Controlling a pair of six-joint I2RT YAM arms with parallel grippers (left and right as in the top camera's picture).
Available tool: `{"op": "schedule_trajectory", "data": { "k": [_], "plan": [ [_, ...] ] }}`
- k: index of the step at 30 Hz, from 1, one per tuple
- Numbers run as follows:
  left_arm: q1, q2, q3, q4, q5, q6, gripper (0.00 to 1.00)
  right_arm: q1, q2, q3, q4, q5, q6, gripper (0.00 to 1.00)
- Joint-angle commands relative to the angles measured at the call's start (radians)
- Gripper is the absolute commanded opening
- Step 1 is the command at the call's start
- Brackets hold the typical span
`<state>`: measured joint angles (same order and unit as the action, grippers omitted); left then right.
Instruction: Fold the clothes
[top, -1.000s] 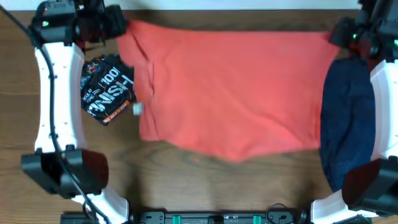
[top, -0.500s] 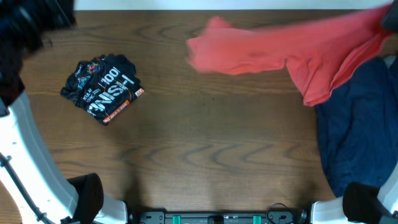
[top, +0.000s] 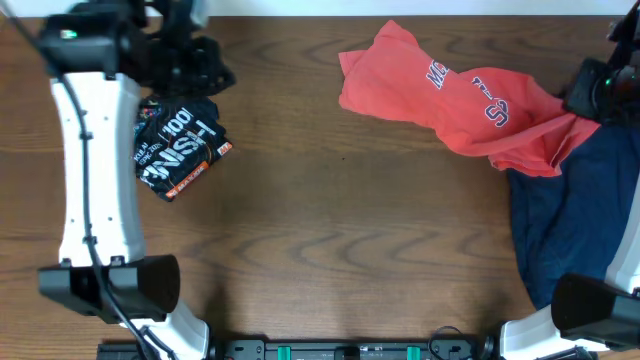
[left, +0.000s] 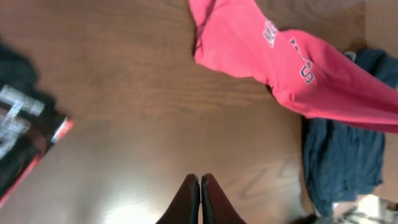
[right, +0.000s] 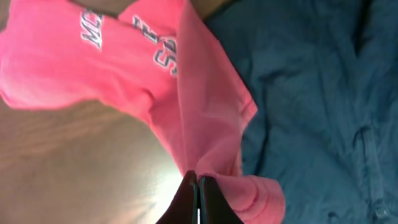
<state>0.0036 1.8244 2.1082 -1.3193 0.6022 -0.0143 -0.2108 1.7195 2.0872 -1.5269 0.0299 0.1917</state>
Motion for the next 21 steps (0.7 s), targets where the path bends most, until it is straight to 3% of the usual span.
{"op": "schedule_trajectory", "data": {
  "k": [1, 2, 4, 7, 11, 21],
  "plan": [
    [-0.060, -0.014, -0.101, 0.099, 0.015, 0.021, 0.30, 0.029, -0.018, 0.011, -0.024, -0.019, -0.025, 0.01],
    [-0.077, -0.012, -0.135, 0.145, 0.015, 0.021, 0.49, 0.033, -0.018, 0.011, -0.030, -0.019, -0.025, 0.01],
    [-0.115, 0.002, -0.207, 0.256, 0.003, 0.020, 0.56, 0.041, -0.018, 0.011, -0.032, -0.019, -0.025, 0.01],
    [-0.161, 0.040, -0.272, 0.377, -0.046, 0.010, 0.82, 0.050, -0.018, 0.011, -0.032, -0.019, -0.025, 0.01],
    [-0.218, 0.145, -0.279, 0.493, -0.088, 0.010, 0.89, 0.052, -0.018, 0.011, -0.033, -0.019, -0.026, 0.01],
    [-0.297, 0.414, -0.278, 0.847, -0.154, 0.014, 0.89, 0.052, -0.018, 0.011, -0.037, -0.019, -0.035, 0.01]
  ]
}}
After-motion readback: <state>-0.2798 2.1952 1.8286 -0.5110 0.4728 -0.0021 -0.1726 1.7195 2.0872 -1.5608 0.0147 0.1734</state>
